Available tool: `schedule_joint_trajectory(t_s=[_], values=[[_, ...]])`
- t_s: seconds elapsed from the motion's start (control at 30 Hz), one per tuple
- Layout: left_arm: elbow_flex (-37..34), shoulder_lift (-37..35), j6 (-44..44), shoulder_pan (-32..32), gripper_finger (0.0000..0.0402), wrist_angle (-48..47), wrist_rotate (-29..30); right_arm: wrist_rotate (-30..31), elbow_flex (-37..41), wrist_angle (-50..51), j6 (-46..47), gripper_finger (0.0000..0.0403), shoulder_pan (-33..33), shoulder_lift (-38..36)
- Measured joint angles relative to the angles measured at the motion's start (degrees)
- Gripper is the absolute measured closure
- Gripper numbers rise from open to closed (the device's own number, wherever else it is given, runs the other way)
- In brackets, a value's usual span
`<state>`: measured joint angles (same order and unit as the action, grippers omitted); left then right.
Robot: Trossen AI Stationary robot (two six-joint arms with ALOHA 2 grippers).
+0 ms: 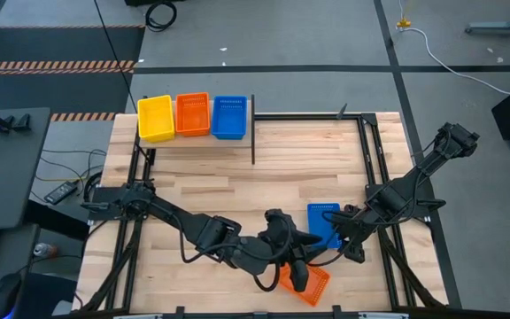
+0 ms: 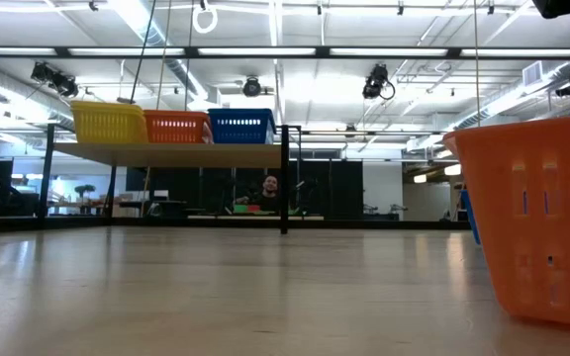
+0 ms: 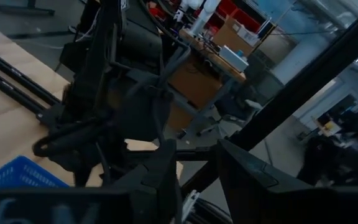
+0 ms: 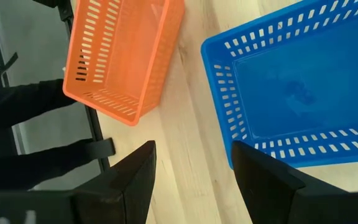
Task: Stack baskets on shelf by color
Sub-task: Stack the orange bin on top of the orange bin on the shelf
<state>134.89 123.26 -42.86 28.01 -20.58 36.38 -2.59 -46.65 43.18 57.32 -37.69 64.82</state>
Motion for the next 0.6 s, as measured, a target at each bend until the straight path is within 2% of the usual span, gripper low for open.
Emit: schedule_joint_trajectory(t_s=[0.4,0.6], values=[[0.0,0.0,-0.45,-0.76,0.028,2.69,-0.35,-0.18,0.0,-1.66,1.07,0.0189,0.0,-0.01],[0.0,0.0,-0.49,-0.26,0.028,3.24,-4.07,-0.86,0.0,-2.03,1.69,0.0189,-0.01,-0.01]])
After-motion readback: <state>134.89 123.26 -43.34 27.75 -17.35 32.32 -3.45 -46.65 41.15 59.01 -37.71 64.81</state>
